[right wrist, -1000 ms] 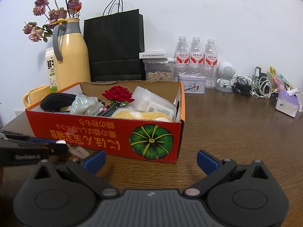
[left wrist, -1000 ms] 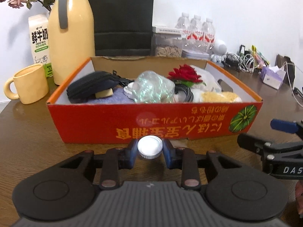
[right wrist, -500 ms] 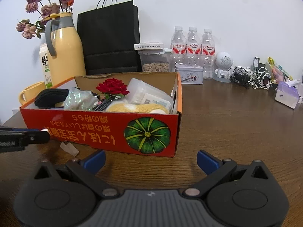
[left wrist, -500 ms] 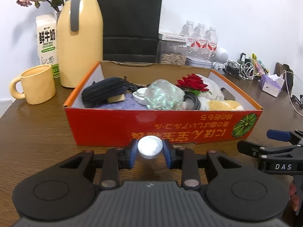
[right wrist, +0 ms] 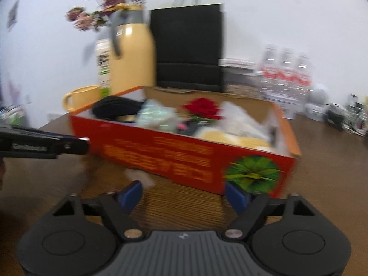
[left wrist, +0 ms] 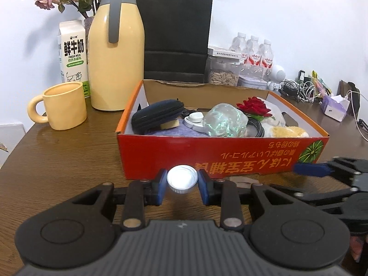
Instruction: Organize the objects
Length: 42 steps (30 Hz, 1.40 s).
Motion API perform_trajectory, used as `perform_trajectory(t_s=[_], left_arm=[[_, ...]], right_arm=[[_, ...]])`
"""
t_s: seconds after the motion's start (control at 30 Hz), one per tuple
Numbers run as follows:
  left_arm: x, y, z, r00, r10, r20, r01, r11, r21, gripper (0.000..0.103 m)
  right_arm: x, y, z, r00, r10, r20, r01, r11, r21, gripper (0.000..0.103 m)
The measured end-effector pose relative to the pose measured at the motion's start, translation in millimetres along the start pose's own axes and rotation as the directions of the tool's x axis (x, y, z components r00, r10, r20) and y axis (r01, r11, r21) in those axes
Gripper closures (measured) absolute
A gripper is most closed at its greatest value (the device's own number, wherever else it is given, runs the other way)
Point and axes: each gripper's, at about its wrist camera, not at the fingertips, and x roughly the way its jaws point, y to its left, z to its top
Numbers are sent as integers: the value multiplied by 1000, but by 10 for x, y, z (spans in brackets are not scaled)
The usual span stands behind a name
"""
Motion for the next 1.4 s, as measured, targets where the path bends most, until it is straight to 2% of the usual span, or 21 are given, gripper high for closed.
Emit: perform_trajectory(t_s=[0.03, 0.13, 0.27, 0.33, 0.43, 0.63, 0.9, 1.17, 1.4], left_arm=[[-12, 15, -4, 1000, -2, 2, 2, 1000, 1, 73], [-44, 60, -11, 1000, -7, 7, 7, 1000, 3, 73], [-65, 95, -24, 1000, -15, 7, 14, 1000, 8, 73], [-75, 106, -25, 1000, -18, 9, 18, 1000, 10, 73], [-90, 115, -29, 1000, -20, 12, 19, 1000, 11, 73], [-97, 116, -28, 1000, -18, 17, 18, 1000, 11, 73], [-221, 31, 50, 996, -15, 84, 14, 1000, 17, 73], [-274, -78, 458, 985, -8, 170, 9, 1000, -4, 73], [-43, -146, 876, 972, 20, 233, -1, 997, -82, 73]], right_arm=[[54, 54, 30, 1000, 13, -13, -13, 1000, -8, 49], [155, 173, 79, 999, 23, -35, -24, 999, -24, 65], [273, 284, 131, 998, 12, -55, -14, 999, -37, 72], [325, 324, 141, 997, 13, -75, -17, 999, -48, 85], [301, 334, 118, 997, 15, -73, -19, 998, -58, 93], [173, 342, 74, 999, 30, -33, -32, 999, -43, 97], [-259, 404, 66, 993, 53, 109, -47, 997, -55, 97], [-334, 307, 468, 975, 39, 218, -26, 998, -61, 97], [-161, 201, 895, 960, -9, 280, 23, 999, -45, 97]])
